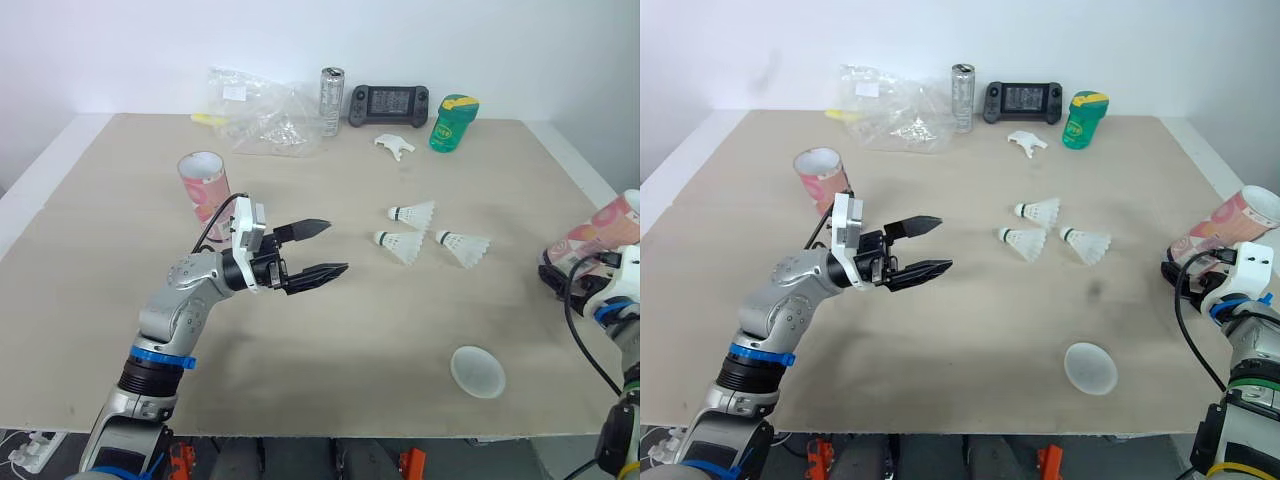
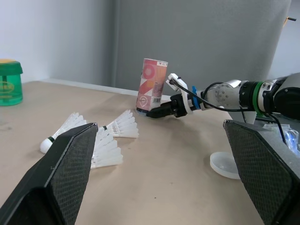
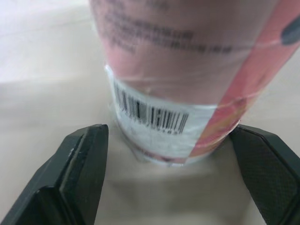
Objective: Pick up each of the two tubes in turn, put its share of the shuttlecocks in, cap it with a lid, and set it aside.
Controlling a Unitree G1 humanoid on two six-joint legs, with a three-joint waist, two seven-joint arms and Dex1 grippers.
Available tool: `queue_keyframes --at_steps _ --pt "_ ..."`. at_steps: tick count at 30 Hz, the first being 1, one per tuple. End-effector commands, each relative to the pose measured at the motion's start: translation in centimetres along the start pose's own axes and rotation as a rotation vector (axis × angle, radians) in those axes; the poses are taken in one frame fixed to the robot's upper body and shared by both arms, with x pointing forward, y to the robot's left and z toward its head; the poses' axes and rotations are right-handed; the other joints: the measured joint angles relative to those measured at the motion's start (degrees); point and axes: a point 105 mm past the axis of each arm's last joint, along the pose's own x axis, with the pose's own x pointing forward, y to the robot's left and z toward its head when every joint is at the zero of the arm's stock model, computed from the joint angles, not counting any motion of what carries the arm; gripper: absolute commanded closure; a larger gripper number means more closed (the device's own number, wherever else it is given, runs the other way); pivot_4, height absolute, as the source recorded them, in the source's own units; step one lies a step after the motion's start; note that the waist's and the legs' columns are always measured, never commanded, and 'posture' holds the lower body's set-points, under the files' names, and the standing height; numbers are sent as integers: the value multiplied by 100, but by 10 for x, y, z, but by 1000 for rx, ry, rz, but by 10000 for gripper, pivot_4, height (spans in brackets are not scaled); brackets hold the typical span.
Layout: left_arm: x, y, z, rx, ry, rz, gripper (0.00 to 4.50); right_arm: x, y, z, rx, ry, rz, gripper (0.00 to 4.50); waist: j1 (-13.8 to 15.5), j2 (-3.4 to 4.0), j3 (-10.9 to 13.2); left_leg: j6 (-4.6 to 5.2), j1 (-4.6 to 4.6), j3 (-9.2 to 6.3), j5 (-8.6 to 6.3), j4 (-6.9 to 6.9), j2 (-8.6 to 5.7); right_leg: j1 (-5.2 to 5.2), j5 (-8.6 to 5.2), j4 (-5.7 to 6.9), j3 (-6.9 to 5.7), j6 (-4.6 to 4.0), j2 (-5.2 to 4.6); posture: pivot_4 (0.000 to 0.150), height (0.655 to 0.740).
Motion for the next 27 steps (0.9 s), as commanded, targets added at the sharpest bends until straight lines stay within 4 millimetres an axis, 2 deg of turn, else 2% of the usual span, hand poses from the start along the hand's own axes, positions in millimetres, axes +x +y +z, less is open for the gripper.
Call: queue_keyframes --at_steps 1,4,10,12,14,17,19,22,23,27 --pt "-3 -5 17 71 -50 -5 0 -11 -9 -24 7 108 10 745 22 -1 -1 0 0 -2 0 0 0 2 0 -2 -2 0 0 1500 7213" --pt "-7 -6 16 86 -46 2 0 -17 -7 -30 -38 155 67 745 31 -2 -2 0 -1 -14 0 -2 0 18 0 -22 -11 -1 1 1500 7213" --pt "-27 2 7 108 23 105 0 -49 3 -42 -53 275 258 745 38 -8 -7 5 4 -32 -4 -11 -1 57 1 -70 -23 3 2 1500 7213" --pt "-56 8 -13 69 136 228 0 -70 25 -30 -95 255 418 745 37 -9 -12 7 3 -37 -6 -16 0 56 -1 -73 -25 0 3 1500 7213" --pt "-80 9 -25 41 204 329 0 -83 57 -15 -121 204 566 745 13 -1 -16 15 9 -42 -13 -25 4 59 -10 -73 -28 -11 7 1500 7213" --pt "-103 15 -31 54 254 463 0 -89 103 2 -213 125 719 745 -43 3 -11 19 16 -41 -20 -31 21 53 -15 -72 -26 -16 21 1500 7213" --pt "-120 27 -36 52 285 598 0 -91 135 9 -270 75 816 745 -38 16 -7 10 16 -40 -10 -24 15 53 1 -69 -26 -3 17 1500 7213" --pt "-157 49 -41 24 289 865 0 -98 217 21 -367 -26 1084 745 -82 12 -3 19 21 -35 13 -16 10 51 33 -69 -17 1 14 1500 7213" --pt "-163 50 -43 17 289 908 0 -102 232 24 -371 -49 1133 745 -85 11 -3 28 28 -33 20 -16 9 49 38 -70 -12 -14 14 1500 7213" --pt "-180 52 -49 13 288 1030 0 -105 275 34 -373 -153 1219 745 -1 -1 -3 25 11 -38 40 -18 4 43 43 -70 -14 -9 12 1500 7213"
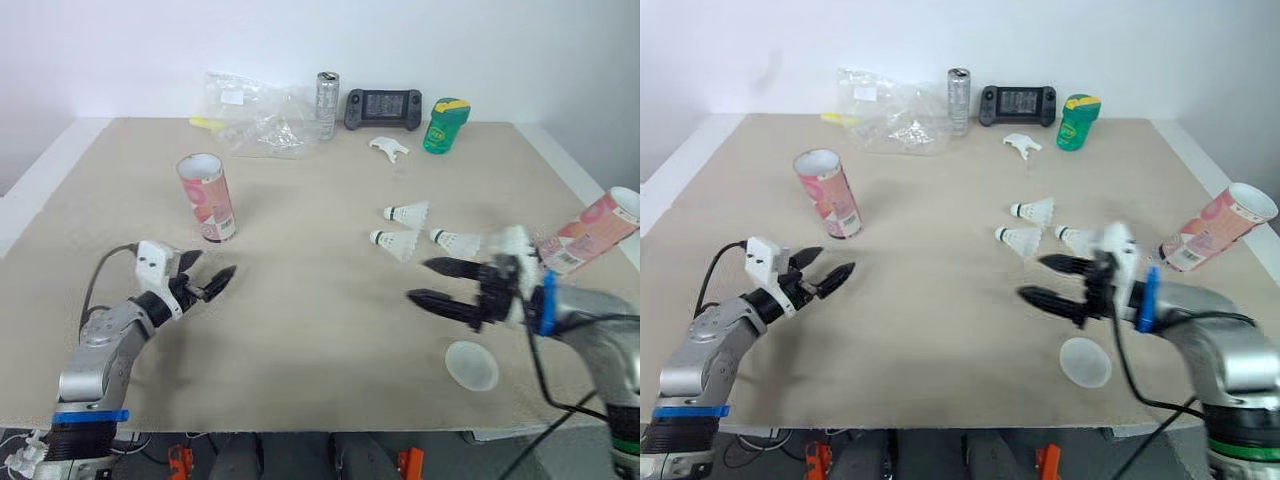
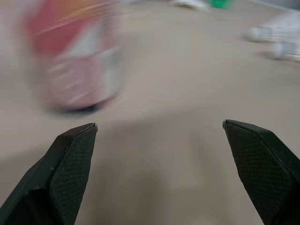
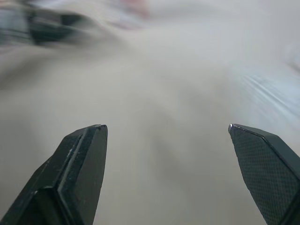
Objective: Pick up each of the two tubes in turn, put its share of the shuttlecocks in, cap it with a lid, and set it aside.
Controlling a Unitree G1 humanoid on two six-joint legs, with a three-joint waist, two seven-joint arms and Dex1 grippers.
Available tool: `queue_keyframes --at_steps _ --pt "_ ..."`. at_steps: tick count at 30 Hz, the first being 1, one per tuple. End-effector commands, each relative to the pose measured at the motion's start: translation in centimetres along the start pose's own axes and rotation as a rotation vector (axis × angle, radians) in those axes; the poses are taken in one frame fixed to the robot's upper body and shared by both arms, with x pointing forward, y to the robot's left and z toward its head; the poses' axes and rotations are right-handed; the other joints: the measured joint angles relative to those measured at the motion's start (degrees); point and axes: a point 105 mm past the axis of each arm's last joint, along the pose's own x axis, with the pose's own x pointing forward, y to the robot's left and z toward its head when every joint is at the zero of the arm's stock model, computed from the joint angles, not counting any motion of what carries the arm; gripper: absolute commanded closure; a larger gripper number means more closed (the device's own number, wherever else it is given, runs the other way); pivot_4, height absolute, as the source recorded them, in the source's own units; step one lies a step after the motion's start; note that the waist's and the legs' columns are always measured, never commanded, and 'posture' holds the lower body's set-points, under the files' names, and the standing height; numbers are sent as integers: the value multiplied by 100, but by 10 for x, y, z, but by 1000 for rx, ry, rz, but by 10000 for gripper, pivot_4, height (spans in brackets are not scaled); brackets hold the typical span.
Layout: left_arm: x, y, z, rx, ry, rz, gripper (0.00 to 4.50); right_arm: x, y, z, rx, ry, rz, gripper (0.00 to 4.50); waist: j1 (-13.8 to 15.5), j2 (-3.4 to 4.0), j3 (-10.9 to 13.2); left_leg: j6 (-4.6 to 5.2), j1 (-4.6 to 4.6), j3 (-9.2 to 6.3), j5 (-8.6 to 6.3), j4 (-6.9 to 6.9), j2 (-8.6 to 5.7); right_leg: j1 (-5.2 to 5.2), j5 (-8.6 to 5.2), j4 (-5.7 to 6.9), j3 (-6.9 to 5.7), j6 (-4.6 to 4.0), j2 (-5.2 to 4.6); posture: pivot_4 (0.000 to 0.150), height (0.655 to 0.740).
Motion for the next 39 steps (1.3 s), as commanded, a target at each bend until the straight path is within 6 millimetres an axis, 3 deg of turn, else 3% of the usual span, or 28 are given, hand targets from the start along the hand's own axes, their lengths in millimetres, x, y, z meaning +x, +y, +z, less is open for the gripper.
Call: queue_keyframes --at_steps 1,4,10,17,28,39 --pt "-6 16 1 13 -15 112 0 22 7 21 -62 -81 21 745 64 -4 -1 -2 -10 1 1 0 -2 -7 9 -2 0 17 -3 1500 7213" --pt "-5 21 2 48 -19 133 0 36 11 25 -67 -108 35 745 109 -4 -2 -4 -53 0 2 0 -10 -51 12 -3 0 24 -10 1500 7213" --pt "12 31 11 83 -57 141 0 46 29 24 -85 -107 109 745 153 -5 -2 -5 -71 -2 2 -6 -11 -71 26 -3 -3 -8 -9 1500 7213" --pt "48 15 15 124 -62 -32 0 54 44 37 -113 -150 137 745 155 -7 -3 -5 -71 -4 4 -4 -11 -72 27 -1 -6 -3 -6 1500 7213" --pt "95 22 19 195 -10 -71 0 53 51 44 -146 -152 123 745 153 -8 -4 -5 -91 -24 10 -2 -15 -82 28 0 -20 -2 -2 1500 7213" --pt "122 15 27 179 -10 -61 0 46 51 45 -158 -139 90 745 181 -9 -5 -7 -100 -43 13 2 -22 -79 28 0 -37 -2 -5 1500 7213"
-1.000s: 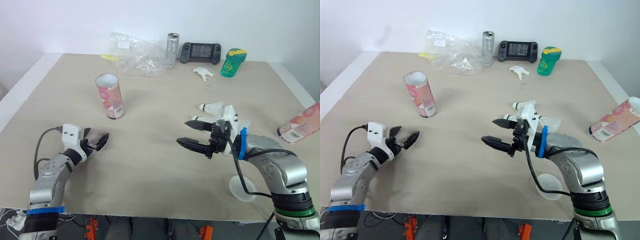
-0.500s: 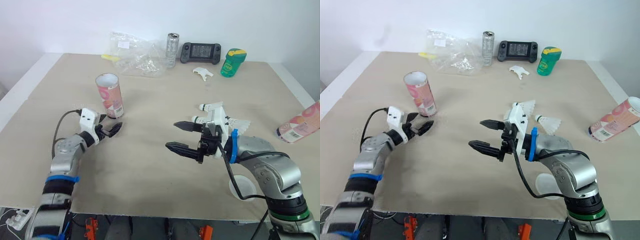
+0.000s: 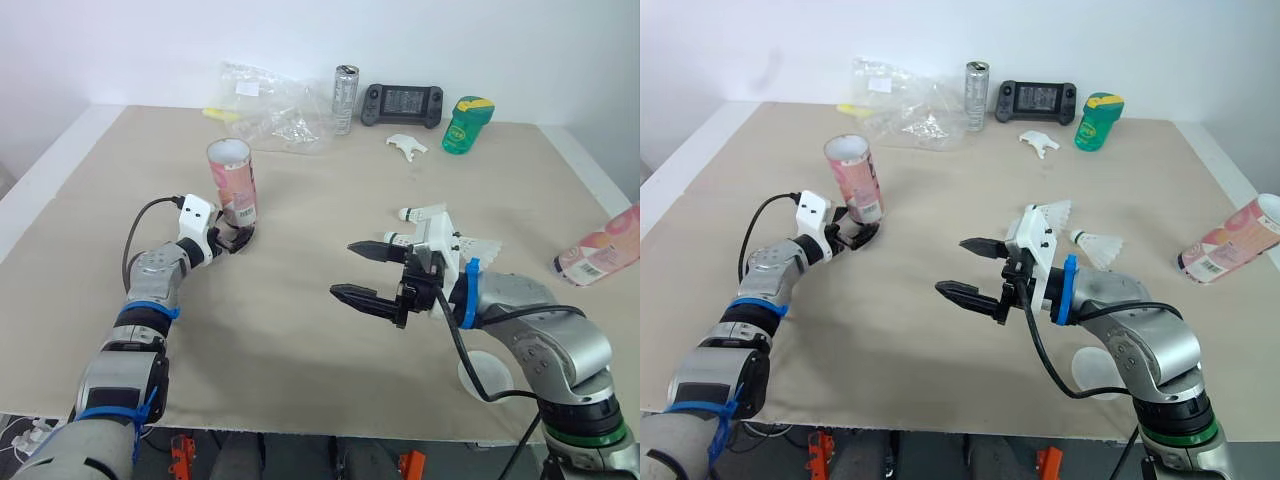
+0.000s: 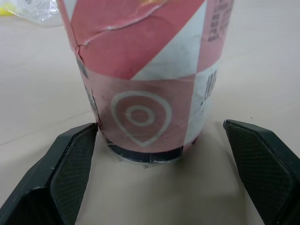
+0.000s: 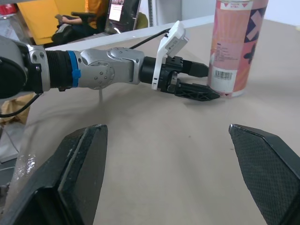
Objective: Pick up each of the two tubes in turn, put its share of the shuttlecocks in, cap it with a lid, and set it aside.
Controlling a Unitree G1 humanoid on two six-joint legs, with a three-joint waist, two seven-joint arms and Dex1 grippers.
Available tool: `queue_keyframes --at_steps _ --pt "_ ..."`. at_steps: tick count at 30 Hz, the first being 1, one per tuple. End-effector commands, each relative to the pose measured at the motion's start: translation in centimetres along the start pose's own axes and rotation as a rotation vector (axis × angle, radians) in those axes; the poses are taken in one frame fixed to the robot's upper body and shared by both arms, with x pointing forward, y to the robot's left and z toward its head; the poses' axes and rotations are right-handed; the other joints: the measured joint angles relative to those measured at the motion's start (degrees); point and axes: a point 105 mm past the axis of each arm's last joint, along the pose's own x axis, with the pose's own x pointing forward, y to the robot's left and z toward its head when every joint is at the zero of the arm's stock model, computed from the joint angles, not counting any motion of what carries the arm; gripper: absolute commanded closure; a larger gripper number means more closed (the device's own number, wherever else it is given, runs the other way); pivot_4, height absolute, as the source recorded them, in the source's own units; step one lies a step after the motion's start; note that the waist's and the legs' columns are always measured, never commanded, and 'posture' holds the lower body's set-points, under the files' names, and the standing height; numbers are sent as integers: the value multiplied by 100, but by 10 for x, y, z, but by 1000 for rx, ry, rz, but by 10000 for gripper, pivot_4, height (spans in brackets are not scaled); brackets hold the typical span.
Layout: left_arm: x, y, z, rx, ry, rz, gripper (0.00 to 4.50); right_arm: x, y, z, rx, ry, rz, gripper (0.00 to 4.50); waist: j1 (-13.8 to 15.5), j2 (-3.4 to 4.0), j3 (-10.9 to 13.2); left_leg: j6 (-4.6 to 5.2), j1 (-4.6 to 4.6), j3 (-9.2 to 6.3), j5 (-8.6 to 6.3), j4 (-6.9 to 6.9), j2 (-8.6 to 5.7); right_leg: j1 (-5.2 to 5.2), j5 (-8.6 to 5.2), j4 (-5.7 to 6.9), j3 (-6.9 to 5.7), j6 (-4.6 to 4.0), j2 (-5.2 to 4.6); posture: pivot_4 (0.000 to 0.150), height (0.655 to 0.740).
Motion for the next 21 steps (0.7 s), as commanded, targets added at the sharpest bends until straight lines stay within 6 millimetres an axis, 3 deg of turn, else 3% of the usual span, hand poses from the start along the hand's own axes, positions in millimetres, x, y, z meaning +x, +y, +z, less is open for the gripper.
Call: queue_keyframes --at_steps 1,7,18,20,21 --pt "6 1 8 13 -11 11 0 -5 3 13 -45 -30 -6 745 4 0 0 -2 0 -1 1 0 0 0 0 0 -1 1 0 1500 7213" --pt "20 6 29 -54 -52 86 0 -5 1 13 -58 -15 -23 745 12 -2 1 -8 -5 -7 6 1 -1 -1 1 0 -6 4 0 1500 7213" --pt "34 -4 39 -69 -64 96 0 -5 0 12 -64 -3 -41 745 15 -2 1 -9 -7 -8 7 -1 -7 -2 8 0 -6 -7 -4 1500 7213" --pt "34 -6 38 -79 -69 89 5469 -5 1 13 -65 -5 -45 0 15 -2 1 -10 -7 -8 7 -1 -7 -2 9 1 -5 -8 -4 1500 7213" --pt "34 -7 38 -82 -70 88 5866 -6 0 12 -66 -3 -49 0 15 -2 1 -10 -7 -9 7 -1 -7 -2 9 1 -5 -8 -4 1500 7213"
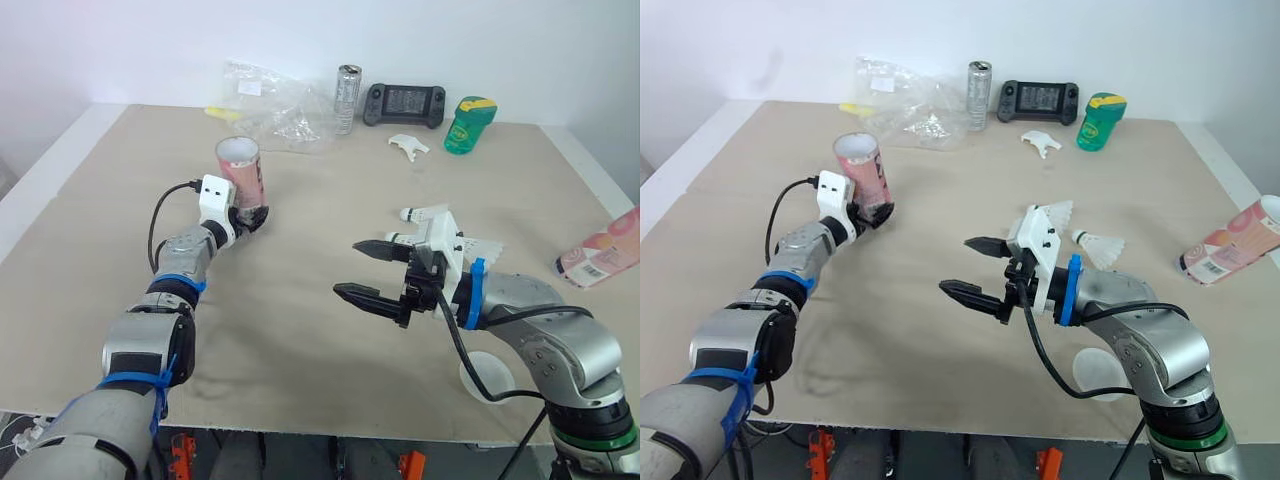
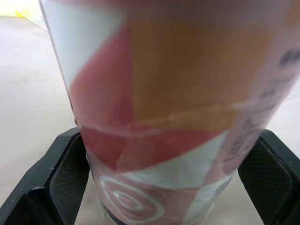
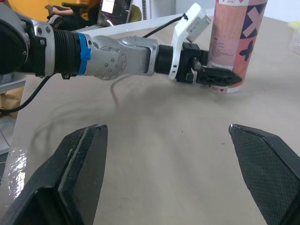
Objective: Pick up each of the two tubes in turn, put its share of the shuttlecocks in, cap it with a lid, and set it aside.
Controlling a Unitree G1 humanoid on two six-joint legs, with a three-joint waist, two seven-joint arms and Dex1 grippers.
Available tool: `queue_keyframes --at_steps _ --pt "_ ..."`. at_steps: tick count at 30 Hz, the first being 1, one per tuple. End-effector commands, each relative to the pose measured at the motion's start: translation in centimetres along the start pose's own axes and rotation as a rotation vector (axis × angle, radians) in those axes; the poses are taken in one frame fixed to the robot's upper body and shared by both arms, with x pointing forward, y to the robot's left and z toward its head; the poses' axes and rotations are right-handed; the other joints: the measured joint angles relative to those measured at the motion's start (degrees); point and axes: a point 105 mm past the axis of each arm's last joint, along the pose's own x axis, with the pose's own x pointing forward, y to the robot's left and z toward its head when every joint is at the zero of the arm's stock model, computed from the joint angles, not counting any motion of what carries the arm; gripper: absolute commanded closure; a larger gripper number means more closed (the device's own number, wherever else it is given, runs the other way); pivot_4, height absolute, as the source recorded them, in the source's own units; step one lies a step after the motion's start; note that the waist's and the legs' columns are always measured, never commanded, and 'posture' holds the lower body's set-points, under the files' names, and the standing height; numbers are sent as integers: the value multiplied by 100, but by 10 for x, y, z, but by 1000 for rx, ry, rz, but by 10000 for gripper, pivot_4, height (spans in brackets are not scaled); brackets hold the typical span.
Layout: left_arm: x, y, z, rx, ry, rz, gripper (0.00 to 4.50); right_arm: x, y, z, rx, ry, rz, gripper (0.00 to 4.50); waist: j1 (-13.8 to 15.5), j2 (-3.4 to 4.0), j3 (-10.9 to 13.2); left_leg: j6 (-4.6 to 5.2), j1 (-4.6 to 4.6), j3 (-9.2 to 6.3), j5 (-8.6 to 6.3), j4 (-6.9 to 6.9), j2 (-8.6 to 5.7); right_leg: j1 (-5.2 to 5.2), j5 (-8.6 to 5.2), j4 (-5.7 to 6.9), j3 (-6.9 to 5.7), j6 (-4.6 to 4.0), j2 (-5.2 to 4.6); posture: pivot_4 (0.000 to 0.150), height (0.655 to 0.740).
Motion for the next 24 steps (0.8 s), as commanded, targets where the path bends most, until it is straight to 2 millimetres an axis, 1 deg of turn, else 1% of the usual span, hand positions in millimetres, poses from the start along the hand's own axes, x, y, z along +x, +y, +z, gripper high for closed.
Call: queue_keyframes --at_steps 1,2,7,10,13,15,16,18,20,23,24 --pt "4 -2 16 21 -46 -9 10700 -4 3 13 -55 -28 -10 0 0 0 0 0 0 -1 0 0 0 0 0 0 0 0 0 1500 7213" --pt "3 -2 15 26 -43 -11 12911 -5 2 13 -55 -27 -13 0 0 0 0 0 0 -1 0 -1 0 0 0 0 -1 0 0 1500 7213" --pt "-1 1 10 62 -33 -20 12911 -5 1 12 -55 -24 -21 0 0 0 0 -4 0 -2 2 0 -3 1 0 1 -2 0 -3 1500 7213" --pt "-5 0 10 148 -23 -74 12911 -10 -5 13 -61 -23 -53 0 0 0 0 -4 0 -2 2 0 -3 1 1 1 -2 -1 -2 1500 7213" --pt "-11 -18 15 318 -13 -284 12911 -28 -28 16 -59 -27 -181 0 0 0 0 -6 0 -2 4 -1 -3 1 1 1 -2 -1 -3 1500 7213" --pt "-20 -29 21 388 -11 -441 12911 -40 -40 14 -46 -17 -260 0 0 0 0 -12 0 0 7 -3 -5 1 1 1 -2 -2 -6 1500 7213" --pt "-24 -32 24 406 -12 -493 12911 -44 -42 12 -42 -10 -281 0 0 1 0 -15 0 0 9 -3 -5 1 2 1 -2 -3 -6 1500 7213" --pt "-41 -36 28 497 15 -644 12911 -55 -46 5 -30 17 -314 0 -2 1 0 -16 1 -1 10 -6 -4 0 2 2 -3 -4 -5 1500 7213" --pt "-66 -32 30 583 96 -791 12911 -68 -48 -9 0 59 -355 0 -9 0 0 -16 1 -2 10 -10 -1 -1 -1 3 -4 -10 -4 1500 7213" --pt "-95 -28 28 634 203 -922 12911 -79 -54 -24 36 87 -411 0 -88 2 0 -16 2 -1 9 -17 5 -6 -5 7 -4 -18 -1 1500 7213" --pt "-102 -28 27 642 226 -948 12911 -81 -56 -27 41 92 -422 0 -101 3 -1 -16 4 -1 9 -17 7 -6 -6 8 -4 -18 0 1500 7213"
